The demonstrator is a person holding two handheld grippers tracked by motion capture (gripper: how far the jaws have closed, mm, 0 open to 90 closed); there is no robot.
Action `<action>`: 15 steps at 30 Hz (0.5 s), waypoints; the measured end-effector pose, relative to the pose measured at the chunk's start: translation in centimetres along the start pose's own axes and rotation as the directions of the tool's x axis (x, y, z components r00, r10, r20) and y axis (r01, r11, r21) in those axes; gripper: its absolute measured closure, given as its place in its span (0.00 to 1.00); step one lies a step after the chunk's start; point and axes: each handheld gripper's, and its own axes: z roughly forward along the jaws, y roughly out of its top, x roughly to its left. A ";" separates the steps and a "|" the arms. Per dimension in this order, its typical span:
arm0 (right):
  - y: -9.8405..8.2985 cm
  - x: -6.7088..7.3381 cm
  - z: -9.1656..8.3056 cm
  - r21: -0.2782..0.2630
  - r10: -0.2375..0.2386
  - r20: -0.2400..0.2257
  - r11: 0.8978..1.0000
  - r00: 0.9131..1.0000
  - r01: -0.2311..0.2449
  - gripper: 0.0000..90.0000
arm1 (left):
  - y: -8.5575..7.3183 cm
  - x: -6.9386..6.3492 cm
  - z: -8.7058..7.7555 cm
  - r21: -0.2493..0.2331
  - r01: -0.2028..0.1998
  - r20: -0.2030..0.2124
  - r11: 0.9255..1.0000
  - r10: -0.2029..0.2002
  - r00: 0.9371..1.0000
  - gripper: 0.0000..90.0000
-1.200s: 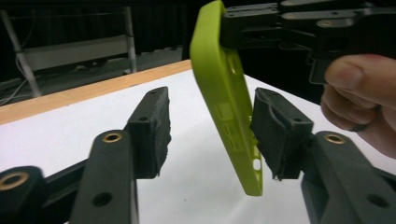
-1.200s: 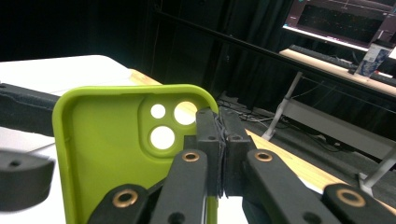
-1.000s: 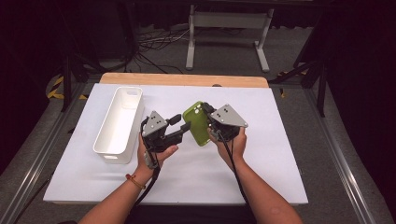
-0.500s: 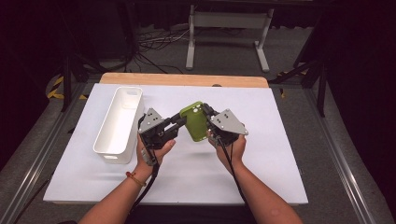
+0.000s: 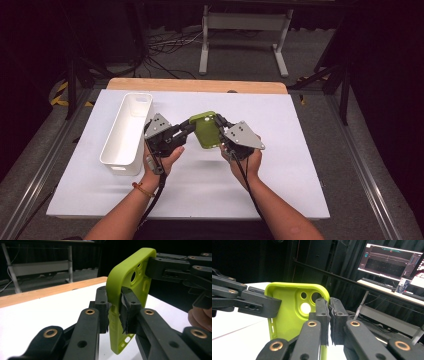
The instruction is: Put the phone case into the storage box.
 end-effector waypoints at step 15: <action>-0.4 0.1 -0.3 -0.026 0.031 -0.017 0.999 0.999 -0.032 0.96 | -0.1 0.2 -0.2 -0.028 0.020 0.004 0.999 -0.020 1.000 0.86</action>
